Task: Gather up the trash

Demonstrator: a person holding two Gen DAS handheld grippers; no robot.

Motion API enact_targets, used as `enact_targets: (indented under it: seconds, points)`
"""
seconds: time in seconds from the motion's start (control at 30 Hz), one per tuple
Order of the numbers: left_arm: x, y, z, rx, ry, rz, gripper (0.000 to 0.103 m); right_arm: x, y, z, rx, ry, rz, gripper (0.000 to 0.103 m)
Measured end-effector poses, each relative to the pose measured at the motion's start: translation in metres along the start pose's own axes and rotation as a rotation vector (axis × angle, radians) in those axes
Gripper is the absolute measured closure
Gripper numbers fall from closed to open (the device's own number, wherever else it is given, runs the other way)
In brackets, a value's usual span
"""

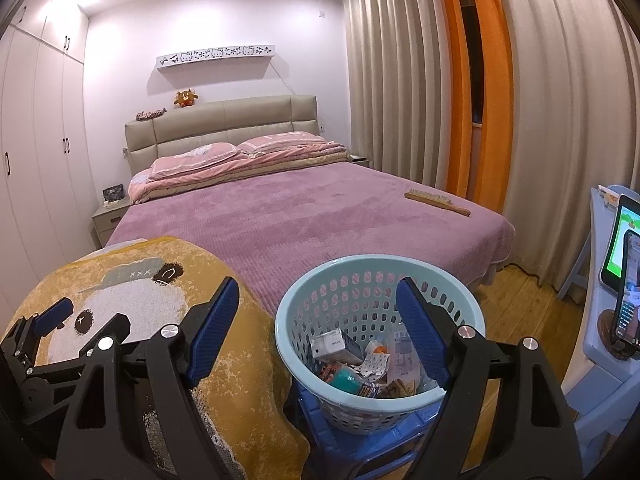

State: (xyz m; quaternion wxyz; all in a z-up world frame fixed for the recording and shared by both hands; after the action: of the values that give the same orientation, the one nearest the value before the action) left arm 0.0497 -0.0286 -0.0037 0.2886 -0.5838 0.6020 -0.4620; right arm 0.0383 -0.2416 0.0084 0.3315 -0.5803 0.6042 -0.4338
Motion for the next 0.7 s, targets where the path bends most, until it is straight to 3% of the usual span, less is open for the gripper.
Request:
enact_targets:
  seconds: [0.7]
  points:
    - [0.0003, 0.0002, -0.0013, 0.001, 0.001, 0.004, 0.007, -0.0009, -0.0012, -0.0002, -0.001, -0.007, -0.003, 0.026]
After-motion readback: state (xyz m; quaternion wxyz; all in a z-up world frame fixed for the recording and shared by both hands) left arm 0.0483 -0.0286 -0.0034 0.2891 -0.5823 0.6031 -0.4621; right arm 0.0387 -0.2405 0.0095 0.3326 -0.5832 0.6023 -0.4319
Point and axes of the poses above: each gripper's, at about its wrist camera, not at the fingertips, and z roughly the way its jaws point, x to its right, y to its underside, the point moved 1 cm from there along z, roughly the way its jaws point, and after that the axes turned 10 degrees about -z, right-handed, at the moved point
